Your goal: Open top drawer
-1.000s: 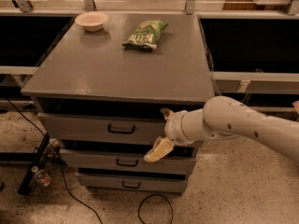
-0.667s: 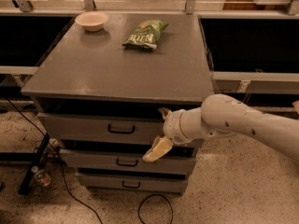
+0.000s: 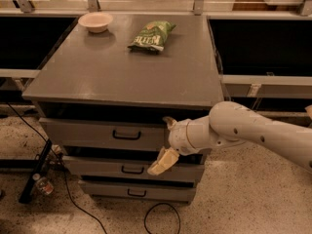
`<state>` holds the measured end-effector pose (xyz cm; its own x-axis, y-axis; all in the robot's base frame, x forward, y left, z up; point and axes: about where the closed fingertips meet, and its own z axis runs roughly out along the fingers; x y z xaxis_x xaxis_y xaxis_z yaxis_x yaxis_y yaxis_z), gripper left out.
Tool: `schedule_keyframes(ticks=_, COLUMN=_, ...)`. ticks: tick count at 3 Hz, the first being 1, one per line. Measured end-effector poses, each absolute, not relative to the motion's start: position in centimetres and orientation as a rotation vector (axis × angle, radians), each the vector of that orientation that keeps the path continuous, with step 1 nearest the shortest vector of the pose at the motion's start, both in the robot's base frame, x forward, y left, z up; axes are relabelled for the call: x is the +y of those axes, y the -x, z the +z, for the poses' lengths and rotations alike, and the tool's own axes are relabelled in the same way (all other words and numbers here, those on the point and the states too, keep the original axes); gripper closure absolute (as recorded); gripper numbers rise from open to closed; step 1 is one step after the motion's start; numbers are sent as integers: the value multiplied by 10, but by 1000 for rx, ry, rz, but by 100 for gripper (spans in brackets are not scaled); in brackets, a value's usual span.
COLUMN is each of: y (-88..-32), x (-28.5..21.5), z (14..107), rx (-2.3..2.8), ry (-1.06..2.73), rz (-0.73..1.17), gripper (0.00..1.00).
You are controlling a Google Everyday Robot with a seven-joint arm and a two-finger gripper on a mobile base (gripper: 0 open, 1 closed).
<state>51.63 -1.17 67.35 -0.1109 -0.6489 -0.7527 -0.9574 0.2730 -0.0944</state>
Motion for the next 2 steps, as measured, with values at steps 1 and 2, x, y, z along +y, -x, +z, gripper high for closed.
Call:
schedule_keyframes(ticks=1, y=-512, x=-10, z=675, rx=1820, ry=1454, rz=585, gripper=0)
schedule_keyframes(ticks=2, y=-498, x=-12, z=681, rx=1774, ry=1461, rz=656, gripper=0)
